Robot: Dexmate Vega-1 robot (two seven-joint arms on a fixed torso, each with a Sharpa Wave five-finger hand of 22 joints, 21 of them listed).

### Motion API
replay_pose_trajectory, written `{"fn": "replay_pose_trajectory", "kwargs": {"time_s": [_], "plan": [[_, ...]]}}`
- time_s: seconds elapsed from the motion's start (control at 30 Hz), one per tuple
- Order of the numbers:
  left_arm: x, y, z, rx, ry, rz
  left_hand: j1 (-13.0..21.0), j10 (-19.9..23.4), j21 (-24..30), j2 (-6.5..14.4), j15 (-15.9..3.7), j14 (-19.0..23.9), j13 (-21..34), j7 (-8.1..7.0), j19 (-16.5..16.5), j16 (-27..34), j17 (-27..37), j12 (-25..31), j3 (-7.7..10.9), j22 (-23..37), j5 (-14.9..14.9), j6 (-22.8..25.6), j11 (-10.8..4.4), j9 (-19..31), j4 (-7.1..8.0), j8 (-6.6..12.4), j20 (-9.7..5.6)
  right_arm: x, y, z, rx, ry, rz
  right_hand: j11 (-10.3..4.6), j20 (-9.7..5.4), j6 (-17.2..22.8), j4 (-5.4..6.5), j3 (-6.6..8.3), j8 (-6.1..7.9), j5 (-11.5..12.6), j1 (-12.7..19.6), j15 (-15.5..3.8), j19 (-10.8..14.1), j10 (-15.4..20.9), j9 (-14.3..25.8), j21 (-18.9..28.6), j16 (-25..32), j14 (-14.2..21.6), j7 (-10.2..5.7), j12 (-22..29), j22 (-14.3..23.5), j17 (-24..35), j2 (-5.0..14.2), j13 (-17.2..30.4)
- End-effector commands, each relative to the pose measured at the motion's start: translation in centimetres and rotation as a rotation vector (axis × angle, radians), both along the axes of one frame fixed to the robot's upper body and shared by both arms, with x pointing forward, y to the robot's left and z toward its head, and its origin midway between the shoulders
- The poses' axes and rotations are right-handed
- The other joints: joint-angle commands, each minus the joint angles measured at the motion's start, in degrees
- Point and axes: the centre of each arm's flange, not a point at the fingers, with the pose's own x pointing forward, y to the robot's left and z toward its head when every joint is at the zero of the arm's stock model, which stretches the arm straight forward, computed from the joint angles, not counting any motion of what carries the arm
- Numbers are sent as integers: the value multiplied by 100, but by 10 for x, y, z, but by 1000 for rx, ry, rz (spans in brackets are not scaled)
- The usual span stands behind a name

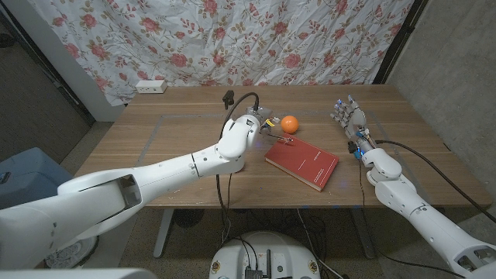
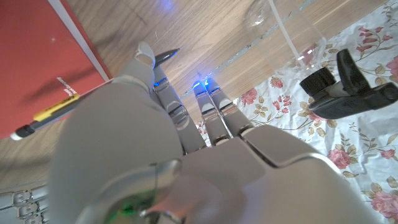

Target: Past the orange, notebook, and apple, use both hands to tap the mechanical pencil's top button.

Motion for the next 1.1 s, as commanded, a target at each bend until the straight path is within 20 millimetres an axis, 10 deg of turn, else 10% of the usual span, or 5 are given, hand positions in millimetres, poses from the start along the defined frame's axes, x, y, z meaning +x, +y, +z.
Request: {"fn": "replay_pose_trajectory", "kwargs": {"time_s": [0.03,1.1], "plan": [[4,-9,-5,23,3,0,21,95,-13,44,-974,42,23,-15,-45,36,13,24,-13,9,43,-3,-79,21,7,15,-508,2,-3,-6,14,20,-11,-33,-33,53,14,44,45,27,47,-24,37,30,5,5,-5,7,-20,23,17,-2,112,4],[10,-24,-11,96,16,-10,9,-14,-24,40,-962,-14,23,-59,-89,12,6,-2,-32,7,50,-123,-81,26,15,-22,-492,7,-10,-16,13,67,-32,-16,-101,105,73,45,66,23,24,-92,17,53,5,0,-2,5,32,22,16,-4,125,3]]}}
